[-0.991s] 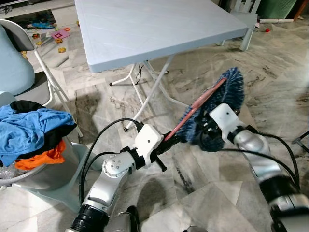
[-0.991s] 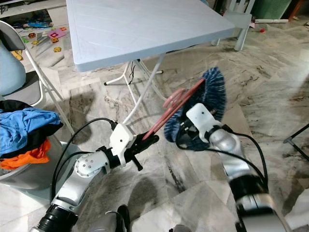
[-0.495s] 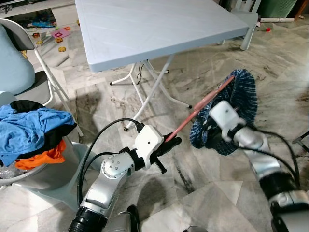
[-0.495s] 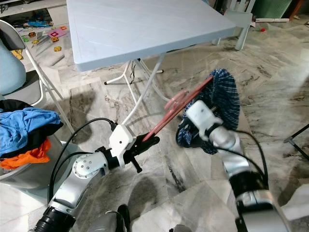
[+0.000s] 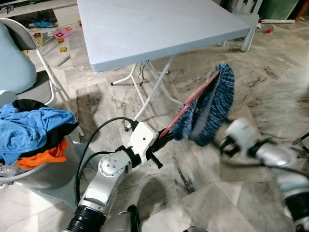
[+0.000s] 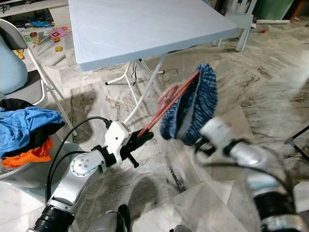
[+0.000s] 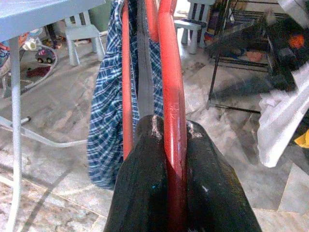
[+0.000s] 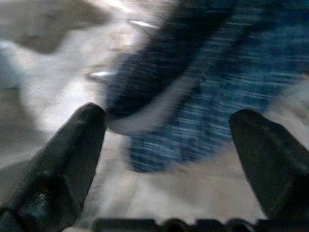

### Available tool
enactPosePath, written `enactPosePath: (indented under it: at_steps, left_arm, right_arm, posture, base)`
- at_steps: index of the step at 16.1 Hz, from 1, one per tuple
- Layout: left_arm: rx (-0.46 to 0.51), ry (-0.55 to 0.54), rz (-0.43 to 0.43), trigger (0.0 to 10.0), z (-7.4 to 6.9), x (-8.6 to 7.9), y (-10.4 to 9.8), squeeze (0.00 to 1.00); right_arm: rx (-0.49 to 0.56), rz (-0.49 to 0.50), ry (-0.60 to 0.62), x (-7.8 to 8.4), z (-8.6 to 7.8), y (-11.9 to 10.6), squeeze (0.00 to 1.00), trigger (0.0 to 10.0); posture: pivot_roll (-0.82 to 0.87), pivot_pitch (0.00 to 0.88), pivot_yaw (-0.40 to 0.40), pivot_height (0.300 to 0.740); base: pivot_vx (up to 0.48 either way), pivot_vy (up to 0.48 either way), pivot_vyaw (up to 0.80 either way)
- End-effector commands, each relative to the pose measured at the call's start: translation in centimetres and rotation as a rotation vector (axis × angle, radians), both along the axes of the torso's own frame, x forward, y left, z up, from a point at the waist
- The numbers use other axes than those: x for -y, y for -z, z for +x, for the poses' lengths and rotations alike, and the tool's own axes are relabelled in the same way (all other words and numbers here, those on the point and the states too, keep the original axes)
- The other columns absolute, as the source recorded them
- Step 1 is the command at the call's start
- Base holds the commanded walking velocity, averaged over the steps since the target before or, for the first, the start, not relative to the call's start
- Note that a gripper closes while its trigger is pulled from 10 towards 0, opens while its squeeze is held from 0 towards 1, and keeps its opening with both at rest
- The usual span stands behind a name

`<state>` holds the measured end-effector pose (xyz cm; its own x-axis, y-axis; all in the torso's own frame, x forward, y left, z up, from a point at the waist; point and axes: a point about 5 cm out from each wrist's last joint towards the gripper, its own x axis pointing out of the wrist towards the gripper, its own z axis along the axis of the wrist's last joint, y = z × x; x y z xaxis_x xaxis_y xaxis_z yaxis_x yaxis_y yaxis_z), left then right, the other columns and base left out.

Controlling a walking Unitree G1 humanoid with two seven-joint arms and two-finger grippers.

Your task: Hang hanger

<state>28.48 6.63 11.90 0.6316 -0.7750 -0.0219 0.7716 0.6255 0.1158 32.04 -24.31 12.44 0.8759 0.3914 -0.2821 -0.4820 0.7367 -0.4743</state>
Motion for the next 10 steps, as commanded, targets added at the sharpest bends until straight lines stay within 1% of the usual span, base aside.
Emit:
enactPosePath:
  at_steps: [1,4,5,7,9,10]
  left_arm:
    - [0.024,0.045,-0.006,0.0,-0.4,0.3,-0.5,0.00]
    - [0.031,0.069,-0.002,0.0,-0.8,0.7,-0.7,0.00]
    - [0.032,0.069,-0.004,0.0,-0.8,0.7,-0.8,0.00]
    - [0.038,0.073,-0.010,0.0,-0.9,0.8,-1.1,0.00]
    - [0.050,0.094,-0.011,0.0,-1.1,0.7,-1.6,0.00]
    - [0.051,0.101,-0.010,0.0,-1.1,0.7,-1.7,0.00]
  right_arm:
    - [0.045,0.012,0.095,0.1,0.7,-0.2,0.00,10.0]
    - [0.098,0.070,0.140,-2.3,1.6,-0.4,0.00,10.0]
    - [0.102,0.083,0.173,-2.5,2.0,-0.3,0.00,10.0]
    - [0.131,0.070,0.245,-2.7,2.6,-0.2,0.00,10.0]
    - [0.194,0.041,0.390,-2.7,3.8,-0.6,0.00,10.0]
    - [0.205,0.030,0.414,-2.8,4.0,-0.6,0.00,10.0]
  posture:
    - [-0.07,0.158,0.010,0.740]
    - [-0.05,0.161,0.012,0.740]
    - [-0.05,0.162,0.012,0.740]
    - [-0.03,0.162,0.014,0.740]
    - [-0.01,0.155,0.022,0.740]
    - [0.00,0.153,0.024,0.740]
  base:
    - [0.000,0.000,0.00]
    - [0.000,0.000,0.00]
    - [0.000,0.000,0.00]
    - [0.000,0.000,0.00]
    - [0.000,0.000,0.00]
    - [0.000,0.000,0.00]
